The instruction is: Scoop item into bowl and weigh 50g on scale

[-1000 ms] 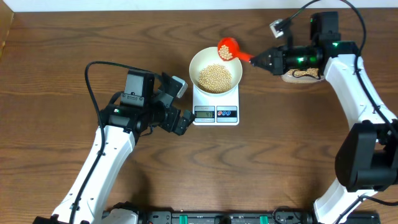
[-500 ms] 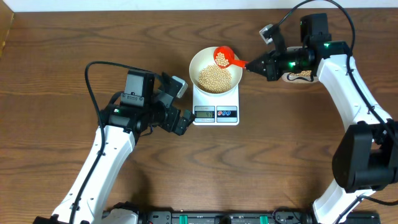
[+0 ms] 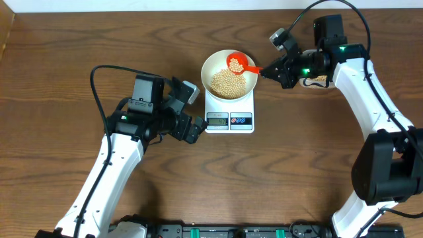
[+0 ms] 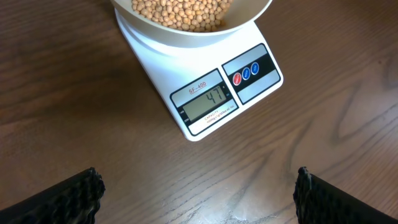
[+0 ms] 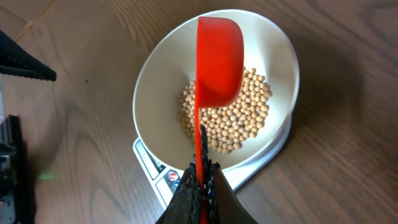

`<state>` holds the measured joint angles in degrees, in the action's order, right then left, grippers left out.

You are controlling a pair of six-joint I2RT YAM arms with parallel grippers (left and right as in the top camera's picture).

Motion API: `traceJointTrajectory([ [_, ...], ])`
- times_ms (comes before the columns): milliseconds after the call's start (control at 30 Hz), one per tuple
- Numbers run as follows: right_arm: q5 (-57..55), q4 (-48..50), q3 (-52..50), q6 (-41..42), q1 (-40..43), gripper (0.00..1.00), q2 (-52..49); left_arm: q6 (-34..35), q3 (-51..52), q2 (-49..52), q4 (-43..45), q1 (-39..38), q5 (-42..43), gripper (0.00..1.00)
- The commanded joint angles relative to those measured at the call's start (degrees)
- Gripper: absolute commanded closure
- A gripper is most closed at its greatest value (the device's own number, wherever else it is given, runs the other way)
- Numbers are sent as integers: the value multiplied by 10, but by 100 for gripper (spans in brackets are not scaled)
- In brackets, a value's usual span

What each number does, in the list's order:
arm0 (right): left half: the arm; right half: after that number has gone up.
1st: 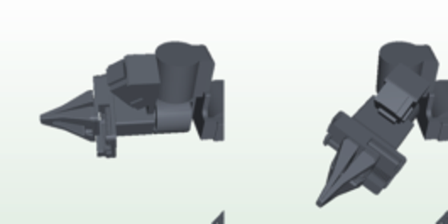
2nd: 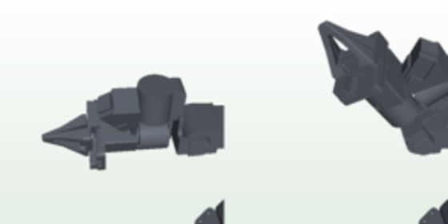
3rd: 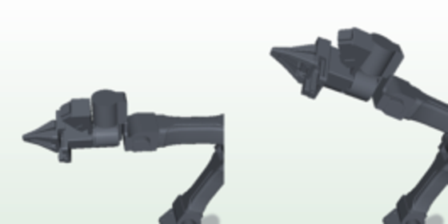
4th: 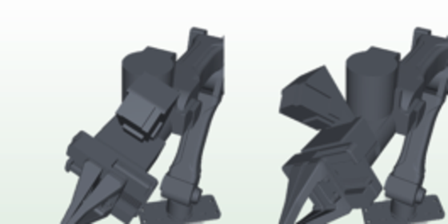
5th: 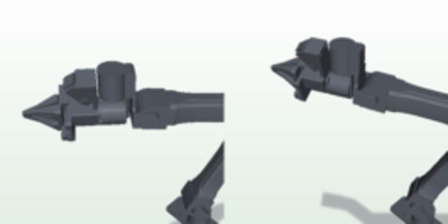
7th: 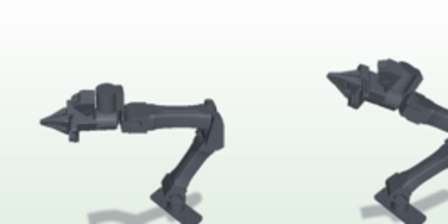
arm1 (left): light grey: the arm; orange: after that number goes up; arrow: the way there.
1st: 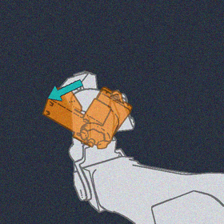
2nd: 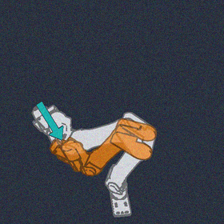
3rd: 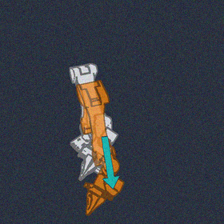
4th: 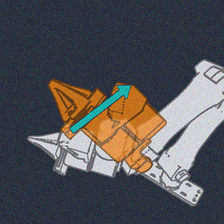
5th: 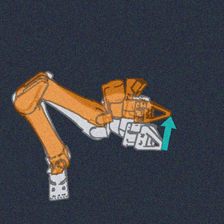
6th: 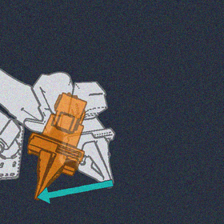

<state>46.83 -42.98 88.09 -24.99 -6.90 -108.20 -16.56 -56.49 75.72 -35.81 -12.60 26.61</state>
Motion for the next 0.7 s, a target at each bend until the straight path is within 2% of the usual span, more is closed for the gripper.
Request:
traceJointTrajectory([
  [0,0,1,0,-19,-3,99,-5,-3,0,2,-2,0,-3,0],
  [233,0,1,0,-19,-3,99,-5,-3,0,2,-2,0,-3,0],
  [667,-19,1,0,-74,-4,99,-5,-3,0,2,-2,0,-3,0],
])
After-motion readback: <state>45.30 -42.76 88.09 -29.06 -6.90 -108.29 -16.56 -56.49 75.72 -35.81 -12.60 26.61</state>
